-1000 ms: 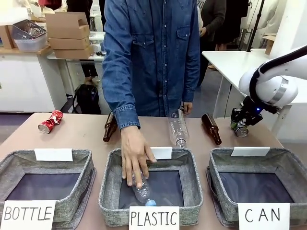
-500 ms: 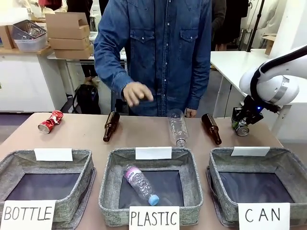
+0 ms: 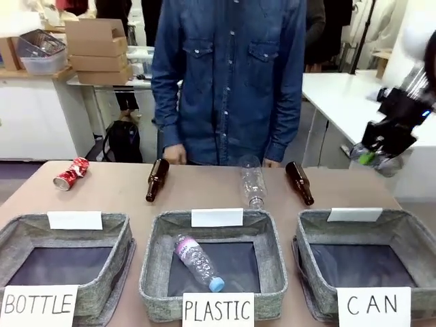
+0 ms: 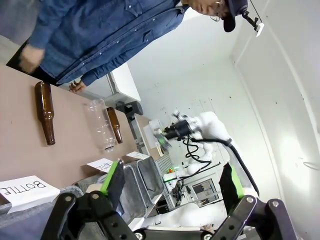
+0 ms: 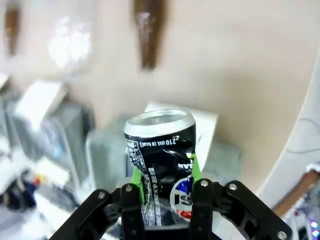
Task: Sort the can waste into the basket.
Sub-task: Pick up the can waste from the table and place it in the right Fabric basket.
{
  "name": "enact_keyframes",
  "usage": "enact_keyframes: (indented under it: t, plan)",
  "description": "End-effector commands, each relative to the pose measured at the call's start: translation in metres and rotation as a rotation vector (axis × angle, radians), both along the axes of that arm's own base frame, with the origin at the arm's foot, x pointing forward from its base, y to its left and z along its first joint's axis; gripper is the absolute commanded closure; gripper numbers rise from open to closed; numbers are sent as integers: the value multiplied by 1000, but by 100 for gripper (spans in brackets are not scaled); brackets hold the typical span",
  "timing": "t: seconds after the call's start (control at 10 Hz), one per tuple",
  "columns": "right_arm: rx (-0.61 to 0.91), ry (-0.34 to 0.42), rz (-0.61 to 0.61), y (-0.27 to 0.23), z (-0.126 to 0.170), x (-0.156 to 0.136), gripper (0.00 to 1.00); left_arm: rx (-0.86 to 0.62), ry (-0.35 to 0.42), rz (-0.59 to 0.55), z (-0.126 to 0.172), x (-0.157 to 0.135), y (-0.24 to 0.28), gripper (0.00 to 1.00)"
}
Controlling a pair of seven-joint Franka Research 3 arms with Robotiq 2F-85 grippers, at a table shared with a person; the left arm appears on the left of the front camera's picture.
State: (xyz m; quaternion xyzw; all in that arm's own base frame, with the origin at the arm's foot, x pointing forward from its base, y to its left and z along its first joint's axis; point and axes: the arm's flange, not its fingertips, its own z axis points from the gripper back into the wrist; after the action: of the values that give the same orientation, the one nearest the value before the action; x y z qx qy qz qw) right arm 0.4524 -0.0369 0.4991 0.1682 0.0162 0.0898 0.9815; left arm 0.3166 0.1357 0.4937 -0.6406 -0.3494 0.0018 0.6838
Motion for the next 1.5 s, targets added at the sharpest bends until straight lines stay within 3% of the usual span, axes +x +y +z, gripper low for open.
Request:
enact_keyframes:
  t: [0.0, 0.3, 0.4, 0.5, 0.6, 0.8, 1.0, 1.1, 1.4]
  plan:
    - [-29, 0, 264, 6, 12, -84, 100, -9, -28, -1, 1, 1, -1, 0]
    - [141, -99, 602, 9, 10, -156, 100, -9, -28, -1, 1, 1, -1, 0]
    - [46, 0, 381, 18, 22, -129, 100, -9, -28, -1, 1, 1, -1, 0]
    - [46, 0, 381, 18, 22, -129, 100, -9, -28, -1, 1, 1, -1, 0]
    - [89, -55, 499, 20, 16, -155, 60, -9, -28, -1, 1, 1, -1, 0]
    - [-180, -217, 1341, 50, 0, -144, 60, -9, -28, -1, 1, 1, -1, 0]
    - [-179, -370, 1568, 50, -3, -148, 60, -9, -28, -1, 1, 1, -1, 0]
    - [-154, -394, 1611, 48, -6, -148, 60, -9, -28, -1, 1, 1, -1, 0]
    - [-46, -328, 1491, 49, -11, -135, 60, -9, -28, -1, 1, 1, -1, 0]
